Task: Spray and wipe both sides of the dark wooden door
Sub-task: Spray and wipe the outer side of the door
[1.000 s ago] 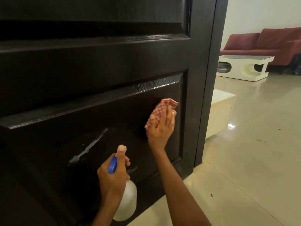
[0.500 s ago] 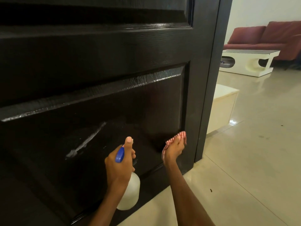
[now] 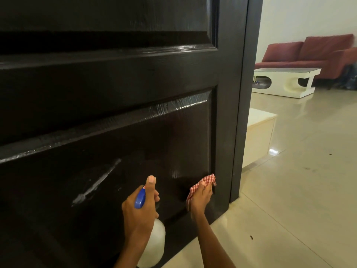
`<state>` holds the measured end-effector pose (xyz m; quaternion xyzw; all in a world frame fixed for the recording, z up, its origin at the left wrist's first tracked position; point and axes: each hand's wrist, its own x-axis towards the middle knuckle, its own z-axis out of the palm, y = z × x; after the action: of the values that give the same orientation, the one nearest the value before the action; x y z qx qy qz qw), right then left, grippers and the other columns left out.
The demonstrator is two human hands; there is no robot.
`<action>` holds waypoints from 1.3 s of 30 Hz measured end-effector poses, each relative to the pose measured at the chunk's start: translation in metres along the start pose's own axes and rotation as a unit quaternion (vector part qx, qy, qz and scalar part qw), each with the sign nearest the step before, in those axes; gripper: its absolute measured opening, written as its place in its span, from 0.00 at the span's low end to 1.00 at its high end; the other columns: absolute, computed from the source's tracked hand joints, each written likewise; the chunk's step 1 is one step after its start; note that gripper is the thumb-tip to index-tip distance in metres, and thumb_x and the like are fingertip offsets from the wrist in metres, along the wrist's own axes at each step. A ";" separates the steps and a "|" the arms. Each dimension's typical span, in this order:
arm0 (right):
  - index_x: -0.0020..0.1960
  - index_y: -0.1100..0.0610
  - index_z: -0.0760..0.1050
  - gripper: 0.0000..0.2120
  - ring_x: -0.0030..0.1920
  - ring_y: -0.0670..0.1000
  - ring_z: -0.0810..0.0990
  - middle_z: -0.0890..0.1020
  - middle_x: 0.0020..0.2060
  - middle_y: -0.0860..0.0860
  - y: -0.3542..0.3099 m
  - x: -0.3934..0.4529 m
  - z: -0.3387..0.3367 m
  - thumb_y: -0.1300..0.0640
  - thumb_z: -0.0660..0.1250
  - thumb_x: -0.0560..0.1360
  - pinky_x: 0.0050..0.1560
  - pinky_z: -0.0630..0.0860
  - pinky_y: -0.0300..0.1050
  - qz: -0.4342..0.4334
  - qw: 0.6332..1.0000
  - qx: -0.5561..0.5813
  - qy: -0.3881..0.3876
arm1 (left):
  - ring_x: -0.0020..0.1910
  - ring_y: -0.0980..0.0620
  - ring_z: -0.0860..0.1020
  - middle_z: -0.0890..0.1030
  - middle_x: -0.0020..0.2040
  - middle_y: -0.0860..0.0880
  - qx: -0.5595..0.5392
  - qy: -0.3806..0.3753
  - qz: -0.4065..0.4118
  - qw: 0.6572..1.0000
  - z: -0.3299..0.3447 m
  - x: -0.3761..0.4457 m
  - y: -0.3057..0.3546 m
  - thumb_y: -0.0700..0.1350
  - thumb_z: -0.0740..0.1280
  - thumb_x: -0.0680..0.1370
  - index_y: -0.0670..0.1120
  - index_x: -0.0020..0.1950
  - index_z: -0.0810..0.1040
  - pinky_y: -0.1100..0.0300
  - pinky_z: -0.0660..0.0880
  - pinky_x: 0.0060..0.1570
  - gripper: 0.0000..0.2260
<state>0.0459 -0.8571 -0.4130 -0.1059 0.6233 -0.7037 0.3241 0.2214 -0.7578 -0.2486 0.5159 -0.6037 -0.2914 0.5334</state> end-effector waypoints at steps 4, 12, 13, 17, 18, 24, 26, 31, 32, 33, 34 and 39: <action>0.81 0.42 0.41 0.40 0.81 0.52 0.48 0.48 0.81 0.45 -0.040 -0.016 0.022 0.29 0.54 0.77 0.79 0.50 0.61 -0.076 0.996 0.013 -0.039 | 0.27 0.49 0.79 0.82 0.34 0.46 0.012 0.018 -0.005 1.000 -0.012 -0.002 -0.004 0.65 0.55 0.73 0.42 0.39 0.79 0.69 0.72 0.24 0.28; 0.80 0.42 0.36 0.29 0.80 0.51 0.33 0.37 0.81 0.48 -0.111 -0.112 0.067 0.40 0.45 0.83 0.76 0.29 0.50 -0.471 0.854 -0.180 -0.130 | 0.24 0.47 0.78 0.82 0.34 0.47 -0.037 0.083 -0.012 0.996 -0.063 -0.009 -0.002 0.64 0.58 0.76 0.46 0.39 0.82 0.58 0.76 0.30 0.24; 0.81 0.42 0.38 0.29 0.80 0.54 0.35 0.39 0.81 0.50 -0.108 -0.128 0.071 0.41 0.45 0.84 0.77 0.30 0.52 -0.518 0.812 -0.221 -0.156 | 0.24 0.47 0.78 0.82 0.34 0.47 -0.041 0.091 -0.007 0.995 -0.071 -0.008 -0.001 0.63 0.58 0.77 0.46 0.39 0.82 0.59 0.76 0.29 0.23; 0.81 0.42 0.45 0.32 0.81 0.57 0.43 0.45 0.82 0.49 -0.077 -0.159 0.078 0.44 0.56 0.82 0.76 0.49 0.64 -0.681 0.625 -0.346 -0.161 | 0.24 0.47 0.77 0.82 0.34 0.47 -0.032 0.133 0.012 0.991 -0.100 -0.011 -0.007 0.59 0.58 0.79 0.46 0.40 0.81 0.60 0.75 0.27 0.21; 0.81 0.41 0.47 0.33 0.81 0.56 0.45 0.48 0.82 0.48 -0.075 -0.157 0.076 0.45 0.59 0.81 0.75 0.51 0.66 -0.702 0.600 -0.356 -0.143 | 0.24 0.46 0.77 0.81 0.34 0.46 -0.033 0.139 0.010 0.990 -0.105 -0.014 -0.010 0.59 0.59 0.79 0.46 0.40 0.81 0.58 0.75 0.26 0.20; 0.81 0.51 0.51 0.35 0.79 0.61 0.53 0.58 0.79 0.56 -0.104 -0.117 0.078 0.38 0.56 0.79 0.75 0.45 0.72 -0.568 0.765 -0.302 0.017 | 0.25 0.41 0.77 0.80 0.32 0.45 -0.041 0.154 -0.014 0.987 -0.125 -0.034 -0.032 0.59 0.61 0.77 0.42 0.35 0.78 0.60 0.74 0.24 0.22; 0.81 0.57 0.51 0.35 0.80 0.61 0.48 0.54 0.81 0.57 -0.113 -0.126 0.089 0.37 0.51 0.82 0.75 0.48 0.71 -0.487 0.844 -0.223 0.024 | 0.26 0.41 0.77 0.81 0.34 0.46 -0.043 0.165 -0.028 0.985 -0.136 -0.036 -0.040 0.59 0.60 0.78 0.43 0.35 0.78 0.60 0.75 0.25 0.23; 0.81 0.55 0.52 0.31 0.79 0.66 0.50 0.59 0.79 0.61 -0.092 -0.198 0.126 0.41 0.53 0.84 0.78 0.46 0.65 -0.591 0.778 -0.212 -0.021 | 0.26 0.45 0.78 0.81 0.34 0.47 -0.023 0.214 -0.031 0.976 -0.165 -0.043 -0.055 0.59 0.59 0.79 0.44 0.38 0.80 0.58 0.76 0.26 0.23; 0.81 0.54 0.54 0.30 0.79 0.65 0.51 0.60 0.79 0.60 -0.079 -0.213 0.132 0.42 0.55 0.83 0.77 0.46 0.66 -0.630 0.741 -0.227 -0.046 | 0.26 0.45 0.78 0.81 0.34 0.47 -0.018 0.217 -0.027 0.976 -0.170 -0.044 -0.057 0.59 0.59 0.80 0.44 0.38 0.80 0.56 0.76 0.27 0.22; 0.80 0.52 0.57 0.29 0.80 0.64 0.50 0.61 0.78 0.58 -0.063 -0.227 0.136 0.43 0.58 0.83 0.77 0.47 0.66 -0.671 0.698 -0.237 -0.079 | 0.25 0.45 0.78 0.81 0.34 0.47 -0.015 0.221 -0.028 0.975 -0.177 -0.046 -0.060 0.58 0.59 0.81 0.45 0.38 0.81 0.55 0.76 0.27 0.22; 0.79 0.49 0.59 0.29 0.80 0.61 0.50 0.62 0.78 0.55 -0.043 -0.235 0.139 0.45 0.62 0.81 0.77 0.48 0.65 -0.717 0.642 -0.246 -0.115 | 0.25 0.45 0.77 0.81 0.34 0.47 -0.015 0.225 -0.029 0.974 -0.182 -0.046 -0.062 0.58 0.59 0.81 0.45 0.39 0.81 0.56 0.76 0.27 0.22; 0.77 0.45 0.65 0.29 0.81 0.54 0.52 0.61 0.78 0.49 0.028 -0.215 0.116 0.49 0.68 0.78 0.79 0.48 0.61 -0.842 0.370 -0.318 -0.229 | 0.26 0.48 0.78 0.80 0.31 0.47 -0.008 0.231 -0.024 0.973 -0.187 -0.049 -0.062 0.62 0.58 0.81 0.44 0.39 0.79 0.61 0.76 0.28 0.25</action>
<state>0.2839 -0.8243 -0.3611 -0.8286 0.2907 -0.3107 -0.3639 0.4126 -0.6930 -0.2727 0.5793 -0.4491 -0.1823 0.6553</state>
